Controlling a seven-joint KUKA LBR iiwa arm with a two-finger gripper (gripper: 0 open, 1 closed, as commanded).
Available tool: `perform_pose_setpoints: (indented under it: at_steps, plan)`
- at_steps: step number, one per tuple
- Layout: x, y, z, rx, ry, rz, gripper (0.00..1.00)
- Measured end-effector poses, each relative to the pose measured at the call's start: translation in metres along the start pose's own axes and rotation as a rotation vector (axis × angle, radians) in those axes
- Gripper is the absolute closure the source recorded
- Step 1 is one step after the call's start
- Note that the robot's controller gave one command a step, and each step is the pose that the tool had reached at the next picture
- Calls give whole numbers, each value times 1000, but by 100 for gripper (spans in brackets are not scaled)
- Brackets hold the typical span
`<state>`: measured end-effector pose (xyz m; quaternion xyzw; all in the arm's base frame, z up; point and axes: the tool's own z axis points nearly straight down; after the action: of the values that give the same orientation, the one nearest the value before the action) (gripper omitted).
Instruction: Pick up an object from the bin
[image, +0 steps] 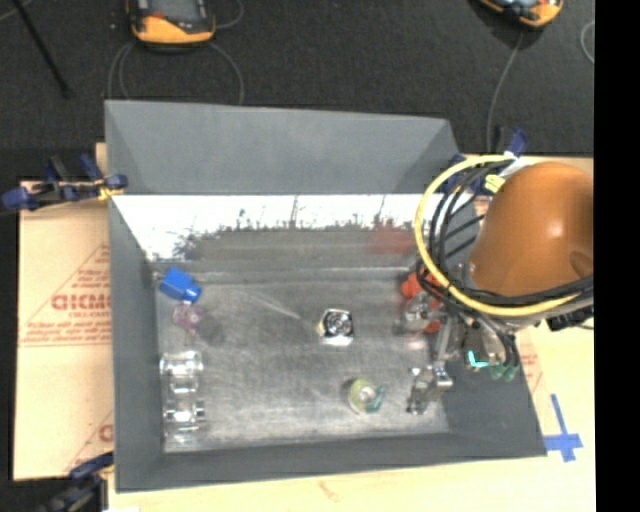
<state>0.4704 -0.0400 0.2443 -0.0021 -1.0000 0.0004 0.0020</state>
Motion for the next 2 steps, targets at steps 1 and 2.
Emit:
perform_pose_setpoints:
  at_steps: [1,2]
  plan:
    - [-27,-3,174,1,-16,-74,0]
    - [-3,9,143,-2,-5,23,0]
